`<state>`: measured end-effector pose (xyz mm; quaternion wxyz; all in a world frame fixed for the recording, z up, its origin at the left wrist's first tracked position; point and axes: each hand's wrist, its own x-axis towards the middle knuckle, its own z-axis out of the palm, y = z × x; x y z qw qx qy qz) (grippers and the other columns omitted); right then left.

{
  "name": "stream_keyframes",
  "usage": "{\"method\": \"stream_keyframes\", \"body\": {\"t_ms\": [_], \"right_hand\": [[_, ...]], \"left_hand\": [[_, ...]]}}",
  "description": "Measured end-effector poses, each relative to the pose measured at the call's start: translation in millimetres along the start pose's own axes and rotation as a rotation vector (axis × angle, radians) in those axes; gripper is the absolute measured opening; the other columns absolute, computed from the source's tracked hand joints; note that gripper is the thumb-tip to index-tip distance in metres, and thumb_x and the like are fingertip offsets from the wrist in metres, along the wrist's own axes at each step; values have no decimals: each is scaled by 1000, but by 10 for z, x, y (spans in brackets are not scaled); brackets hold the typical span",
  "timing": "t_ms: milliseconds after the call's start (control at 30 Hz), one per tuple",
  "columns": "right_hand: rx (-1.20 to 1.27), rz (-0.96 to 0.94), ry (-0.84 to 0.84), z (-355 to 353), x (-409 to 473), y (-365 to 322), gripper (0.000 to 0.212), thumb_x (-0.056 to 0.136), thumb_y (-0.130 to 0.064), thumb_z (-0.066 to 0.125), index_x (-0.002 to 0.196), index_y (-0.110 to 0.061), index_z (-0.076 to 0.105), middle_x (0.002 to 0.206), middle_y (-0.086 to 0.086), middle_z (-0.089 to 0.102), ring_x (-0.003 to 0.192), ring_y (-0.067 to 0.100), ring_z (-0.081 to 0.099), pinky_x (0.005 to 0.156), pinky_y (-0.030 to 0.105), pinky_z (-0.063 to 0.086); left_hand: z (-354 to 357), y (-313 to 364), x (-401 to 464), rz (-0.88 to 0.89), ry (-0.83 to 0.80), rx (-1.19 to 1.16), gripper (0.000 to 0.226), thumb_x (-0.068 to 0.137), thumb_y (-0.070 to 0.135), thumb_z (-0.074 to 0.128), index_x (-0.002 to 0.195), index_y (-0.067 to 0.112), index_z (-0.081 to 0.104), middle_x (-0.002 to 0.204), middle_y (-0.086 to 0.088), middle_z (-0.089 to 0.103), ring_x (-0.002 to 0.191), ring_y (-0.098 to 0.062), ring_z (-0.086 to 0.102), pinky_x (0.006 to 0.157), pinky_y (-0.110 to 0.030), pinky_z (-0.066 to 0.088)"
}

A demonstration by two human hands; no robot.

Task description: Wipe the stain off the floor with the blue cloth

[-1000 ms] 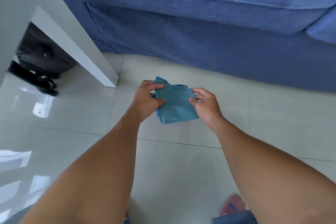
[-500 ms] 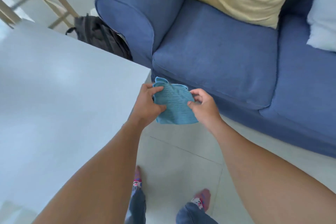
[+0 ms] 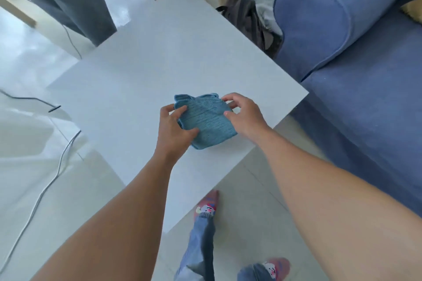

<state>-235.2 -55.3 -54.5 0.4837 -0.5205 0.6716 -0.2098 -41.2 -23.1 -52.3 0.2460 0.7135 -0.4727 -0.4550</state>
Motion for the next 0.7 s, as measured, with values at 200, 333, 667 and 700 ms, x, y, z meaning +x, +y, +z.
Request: {"method": "stream_keyframes", "body": {"t_ms": [200,333,667,700], "right_hand": [[-68,-28,-144,597,205,-173,36,94,-3,58,114,-30,70,104,1,66,83,16,60,61,20,45],[-203,-82,-197,699,282,-158,39,94,-3,57,125,-24,66,110,6,63,95,20,59,79,24,42],[-505,-24,-87,443,173,-173,33,97,-27,55,129,-22,61,114,2,60,97,24,61,81,35,49],[-515,-13,-53,358,148,-199,30,97,-28,53,124,-21,64,113,1,63,97,24,61,78,34,47]], "left_hand": [[-236,-448,-80,-113,133,-50,69,81,4,71,145,5,45,142,3,29,111,-15,52,86,-25,52],[-231,-551,-53,-92,146,30,70,82,3,70,146,3,41,145,-2,27,97,5,41,83,-3,39],[-237,-447,-25,-45,188,522,57,81,43,65,134,26,51,147,1,27,132,-28,27,105,-44,26],[-242,-357,-15,-4,167,561,54,82,43,64,133,26,53,147,0,28,134,-28,27,105,-45,26]]}}
